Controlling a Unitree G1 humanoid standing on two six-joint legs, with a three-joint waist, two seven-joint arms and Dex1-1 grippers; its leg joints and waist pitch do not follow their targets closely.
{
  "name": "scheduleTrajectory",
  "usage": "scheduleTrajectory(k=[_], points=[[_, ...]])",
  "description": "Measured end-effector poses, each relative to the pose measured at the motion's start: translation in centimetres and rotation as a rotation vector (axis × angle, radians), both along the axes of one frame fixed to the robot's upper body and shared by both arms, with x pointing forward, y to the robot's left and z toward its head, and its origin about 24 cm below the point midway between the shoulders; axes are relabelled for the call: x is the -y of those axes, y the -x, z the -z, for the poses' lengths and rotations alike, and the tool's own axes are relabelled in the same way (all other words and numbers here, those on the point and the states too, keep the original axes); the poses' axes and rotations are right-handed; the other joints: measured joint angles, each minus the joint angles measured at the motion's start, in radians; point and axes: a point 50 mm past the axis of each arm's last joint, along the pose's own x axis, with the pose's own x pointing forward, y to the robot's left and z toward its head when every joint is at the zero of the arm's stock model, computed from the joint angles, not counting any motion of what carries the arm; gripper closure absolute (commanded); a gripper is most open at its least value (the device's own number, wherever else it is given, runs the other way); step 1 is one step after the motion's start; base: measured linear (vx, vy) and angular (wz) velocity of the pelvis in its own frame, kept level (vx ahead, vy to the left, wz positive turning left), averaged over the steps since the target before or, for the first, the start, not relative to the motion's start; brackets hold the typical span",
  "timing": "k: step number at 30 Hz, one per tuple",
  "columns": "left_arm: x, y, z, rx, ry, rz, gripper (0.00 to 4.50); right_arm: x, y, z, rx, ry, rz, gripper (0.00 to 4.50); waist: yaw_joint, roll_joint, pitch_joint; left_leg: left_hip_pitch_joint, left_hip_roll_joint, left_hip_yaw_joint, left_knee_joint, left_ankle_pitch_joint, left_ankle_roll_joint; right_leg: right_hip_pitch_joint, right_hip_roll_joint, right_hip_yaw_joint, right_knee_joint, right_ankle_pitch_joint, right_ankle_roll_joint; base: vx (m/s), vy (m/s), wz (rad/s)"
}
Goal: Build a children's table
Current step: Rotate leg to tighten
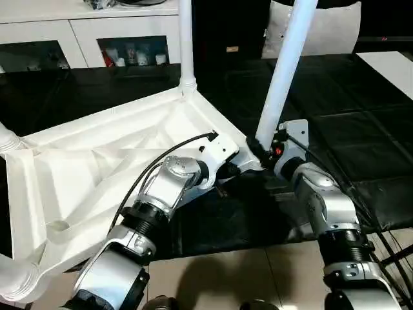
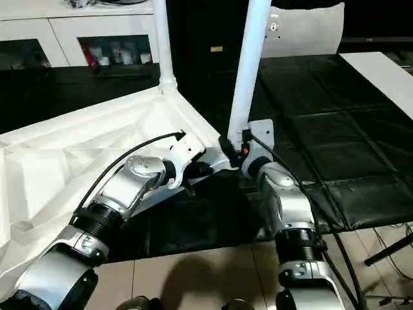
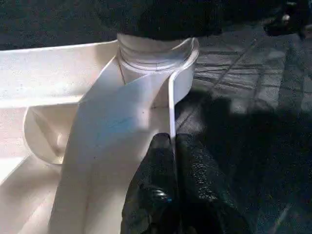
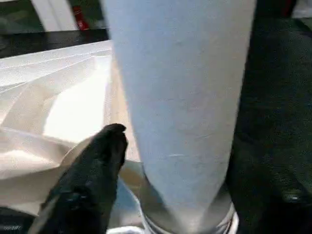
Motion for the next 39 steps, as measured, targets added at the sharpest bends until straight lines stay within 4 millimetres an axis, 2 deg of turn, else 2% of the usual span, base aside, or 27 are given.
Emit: scheduleTrajectory(k=[3, 5, 8, 10, 14, 19, 24, 29, 30, 32, 34, 37, 39], points=[[-0.7, 0.0, 0.1, 0.005, -0.013, 0.033, 4.5, 0.8, 0.4, 0.2, 0.003, 0.03, -0.079, 0.88, 0.005, 0.0, 0.0, 0.001, 0.0, 0.0, 0.001, 0.0, 0.0, 0.001, 0.0, 0.0, 0.0, 0.0, -0.001, 0.0, 0.0, 0.0], [-1.2, 0.1, 0.1, 0.01, -0.023, 0.07, 4.5, 1.5, 0.9, 0.2, 0.004, 0.052, -0.15, 0.56, 0.008, 0.0, 0.0, 0.001, 0.0, 0.0, 0.001, 0.0, 0.0, 0.002, 0.0, 0.0, 0.0, 0.0, -0.001, 0.0, 0.0, 0.0], [-2.6, 0.3, 0.1, 0.021, -0.047, 0.141, 4.5, 2.6, 1.9, 0.2, 0.0, 0.101, -0.288, 0.43, 0.014, 0.0, 0.0, 0.001, 0.0, 0.0, 0.001, 0.0, 0.0, 0.002, 0.0, 0.0, 0.001, 0.0, -0.001, 0.0, 0.0, 0.0], [-3.8, 0.3, 0.1, 0.025, -0.063, 0.179, 4.5, 3.3, 2.3, 0.2, -0.008, 0.114, -0.358, 0.12, 0.015, 0.0, 0.0, 0.002, 0.0, 0.0, 0.002, 0.0, 0.0, 0.003, 0.0, 0.0, 0.001, 0.001, -0.001, 0.0, 0.0, 0.0], [-5.2, 0.8, 0.0, 0.03, -0.081, 0.293, 4.5, 4.1, 2.8, -0.4, 0.001, 0.145, -0.475, 0.12, 0.024, 0.0, 0.0, 0.004, 0.0, -0.001, 0.003, 0.0, 0.0, 0.006, 0.0, 0.0, 0.001, 0.001, -0.001, 0.0, 0.0, 0.0], [-6.0, 1.9, 0.2, -0.001, -0.077, 0.461, 4.5, 4.4, 4.0, -1.0, -0.006, 0.196, -0.703, 0.12, 0.052, 0.0, 0.0, 0.006, 0.0, 0.0, 0.004, 0.0, 0.0, 0.009, -0.001, 0.0, 0.0, 0.001, -0.002, 0.0, 0.0, 0.0], [-6.7, 2.5, 0.2, -0.021, -0.105, 0.581, 4.5, 4.3, 4.7, -0.9, -0.049, 0.176, -0.848, 0.58, 0.065, -0.001, 0.0, 0.007, 0.0, 0.0, 0.004, 0.0, 0.0, 0.01, -0.001, 0.0, 0.002, 0.001, -0.002, 0.0, 0.0, 0.0], [-6.9, 2.9, 0.1, -0.036, -0.114, 0.65, 4.5, 4.1, 5.0, -0.6, -0.078, 0.161, -0.919, 0.92, 0.066, -0.001, 0.0, 0.007, 0.0, 0.0, 0.005, 0.0, 0.0, 0.01, -0.001, 0.001, 0.001, 0.002, -0.003, 0.0, 0.0, 0.0], [-6.9, 3.0, 0.1, -0.041, -0.115, 0.661, 4.5, 4.0, 5.0, -0.7, -0.084, 0.158, -0.942, 1.14, 0.065, -0.002, 0.001, 0.007, 0.0, 0.0, 0.004, 0.0, 0.0, 0.01, -0.001, 0.001, 0.001, 0.002, -0.003, 0.0, 0.0, 0.0], [-6.9, 3.0, 0.0, -0.044, -0.116, 0.673, 4.5, 3.8, 5.1, -0.8, -0.095, 0.147, -0.971, 1.2, 0.066, -0.002, 0.0, 0.007, 0.0, 0.0, 0.004, 0.0, 0.0, 0.01, -0.001, 0.0, 0.002, 0.002, -0.003, 0.0, 0.0, 0.0], [-7.0, 3.1, 0.0, -0.053, -0.112, 0.686, 4.5, 3.6, 5.3, -0.8, -0.109, 0.129, -1.009, 1.5, 0.067, -0.002, 0.0, 0.007, 0.0, 0.0, 0.004, 0.0, 0.0, 0.01, -0.001, 0.0, 0.001, 0.001, -0.002, 0.0, 0.0, 0.0], [-7.1, 3.2, 0.0, -0.057, -0.113, 0.699, 4.5, 3.6, 5.4, -0.7, -0.125, 0.111, -1.032, 1.65, 0.069, -0.002, 0.0, 0.007, 0.0, 0.0, 0.004, 0.0, 0.0, 0.01, -0.001, 0.0, 0.001, 0.001, -0.002, 0.0, 0.0, 0.0], [-7.1, 3.2, 0.0, -0.057, -0.114, 0.704, 4.5, 3.6, 5.5, -0.7, -0.135, 0.102, -1.046, 1.94, 0.069, -0.002, 0.0, 0.007, 0.0, 0.0, 0.004, 0.0, 0.0, 0.01, -0.001, 0.0, 0.001, 0.001, -0.002, 0.0, 0.0, 0.0]])
